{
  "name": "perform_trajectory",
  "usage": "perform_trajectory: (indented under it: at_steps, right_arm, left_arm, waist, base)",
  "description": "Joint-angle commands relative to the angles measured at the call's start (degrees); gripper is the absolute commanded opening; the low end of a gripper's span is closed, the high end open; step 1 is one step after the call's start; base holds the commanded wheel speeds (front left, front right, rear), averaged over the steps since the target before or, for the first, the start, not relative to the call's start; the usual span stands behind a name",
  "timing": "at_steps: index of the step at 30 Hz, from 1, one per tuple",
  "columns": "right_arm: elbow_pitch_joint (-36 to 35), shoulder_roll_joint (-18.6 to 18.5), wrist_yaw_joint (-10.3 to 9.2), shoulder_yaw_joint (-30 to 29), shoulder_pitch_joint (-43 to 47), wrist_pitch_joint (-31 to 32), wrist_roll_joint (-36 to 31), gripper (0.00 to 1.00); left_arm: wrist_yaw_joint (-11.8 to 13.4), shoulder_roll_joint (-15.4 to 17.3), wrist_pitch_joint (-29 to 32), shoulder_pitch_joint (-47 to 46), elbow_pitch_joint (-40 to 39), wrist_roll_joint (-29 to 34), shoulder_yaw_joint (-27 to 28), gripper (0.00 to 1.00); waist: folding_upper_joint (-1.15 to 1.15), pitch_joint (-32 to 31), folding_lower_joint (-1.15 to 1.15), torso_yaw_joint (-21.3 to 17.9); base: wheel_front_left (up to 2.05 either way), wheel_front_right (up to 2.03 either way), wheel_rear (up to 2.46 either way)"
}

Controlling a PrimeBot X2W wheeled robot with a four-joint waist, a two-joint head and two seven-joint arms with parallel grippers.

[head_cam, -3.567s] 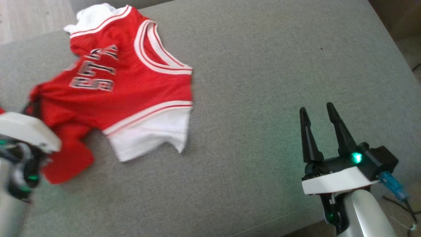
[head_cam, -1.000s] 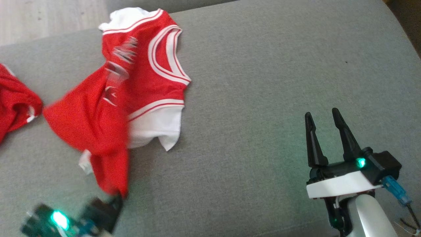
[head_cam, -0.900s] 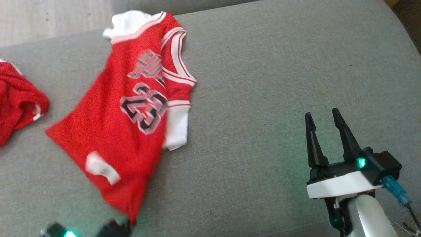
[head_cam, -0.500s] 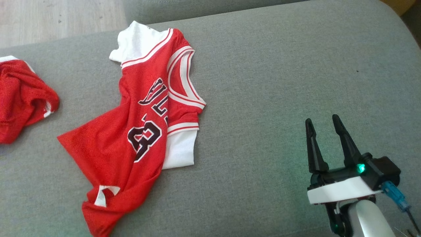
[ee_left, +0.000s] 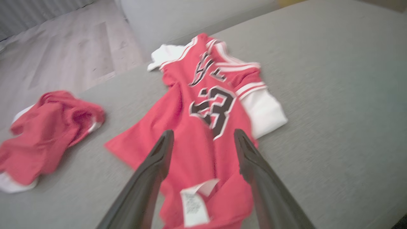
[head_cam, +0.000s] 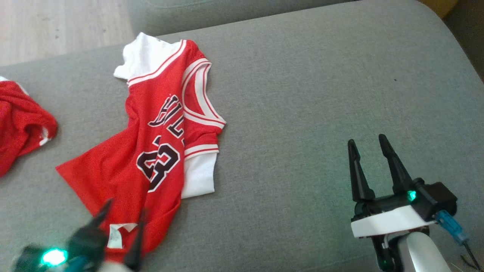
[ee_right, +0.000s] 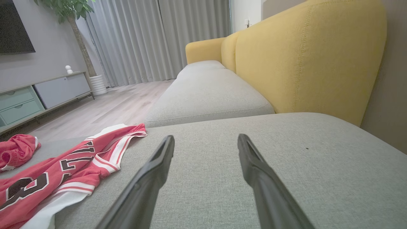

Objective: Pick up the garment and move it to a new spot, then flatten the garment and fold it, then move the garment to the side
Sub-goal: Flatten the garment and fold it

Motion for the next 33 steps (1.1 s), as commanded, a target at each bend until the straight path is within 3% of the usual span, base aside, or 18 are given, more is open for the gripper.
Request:
perform_trajectory:
  at_steps: [1, 6, 9, 12, 18, 19, 20, 21, 22, 27, 33]
  right_arm:
    - [-2.0, -0.3, 0.44, 1.7, -1.7, -0.6, -0.5, 1.0]
    - [-2.2, -0.3, 0.44, 2.6, -2.7, -0.6, -0.5, 1.0]
    - [-2.2, -0.3, 0.44, 2.6, -2.9, -0.6, -0.2, 1.0]
    - [-2.2, -0.3, 0.44, 2.3, -2.8, -0.6, -0.1, 1.0]
    - [-2.3, -0.3, 0.44, 1.7, -2.3, -0.6, 0.1, 1.0]
    - [-2.3, -0.3, 0.44, 1.7, -2.3, -0.6, 0.2, 1.0]
    - [-2.3, -0.3, 0.44, 1.7, -2.3, -0.6, 0.2, 1.0]
    - [-2.3, -0.3, 0.44, 1.7, -2.4, -0.6, 0.3, 1.0]
    - [-2.3, -0.3, 0.44, 1.8, -2.4, -0.6, 0.3, 1.0]
    - [-2.4, -0.3, 0.44, 2.1, -2.8, -0.6, 0.4, 1.0]
    - [-1.8, -0.3, 0.44, 2.9, -3.4, -0.6, 0.6, 1.0]
  left_arm:
    - [-2.1, -2.3, -0.6, -7.8, 0.0, 1.7, -0.7, 1.0]
    - [-8.8, -13.6, -1.3, -21.0, 13.8, 4.4, -9.6, 1.0]
    - [-11.5, -18.1, -1.4, -26.1, 23.8, 4.5, -12.1, 1.0]
    - [-13.2, -20.0, -1.0, -28.7, 31.0, 4.4, -13.4, 1.0]
    - [-14.4, -20.1, -0.1, -29.8, 37.1, 4.1, -14.2, 1.0]
    - [-14.4, -19.8, 0.2, -29.9, 37.9, 4.6, -14.6, 0.92]
    - [-14.4, -19.8, 0.2, -29.9, 37.9, 4.6, -14.6, 0.92]
    - [-14.5, -19.6, 0.7, -30.1, 38.8, 4.8, -14.8, 0.42]
    - [-14.7, -19.5, 1.2, -30.2, 39.6, 4.8, -15.0, 0.0]
    - [-15.9, -20.3, 0.8, -32.1, 41.4, 3.8, -14.8, 0.0]
    - [-18.7, -27.4, -2.8, -37.1, 40.0, -1.4, -13.0, 0.0]
  waist:
    - [0.0, 0.7, 0.0, -0.8]
    - [0.0, 2.0, 0.0, -2.8]
    - [0.0, 2.4, 0.0, -4.4]
    - [0.0, 2.6, 0.0, -5.7]
    - [0.0, 2.6, 0.0, -6.8]
    - [0.0, 2.7, 0.0, -6.9]
    - [0.0, 2.7, 0.0, -6.9]
    - [0.0, 2.7, 0.0, -7.0]
    - [0.0, 2.8, 0.0, -7.0]
    - [0.0, 2.8, 0.0, -7.5]
    - [0.0, 2.2, 0.0, -9.8]
  base:
    - [0.0, 0.0, 0.0]
    - [0.0, 0.0, 0.0]
    - [0.0, 0.0, 0.0]
    - [0.0, 0.0, 0.0]
    - [0.0, 0.0, 0.0]
    - [0.0, 0.0, 0.0]
    - [0.0, 0.0, 0.0]
    - [0.0, 0.0, 0.0]
    - [0.0, 0.0, 0.0]
    - [0.0, 0.0, 0.0]
    - [0.0, 0.0, 0.0]
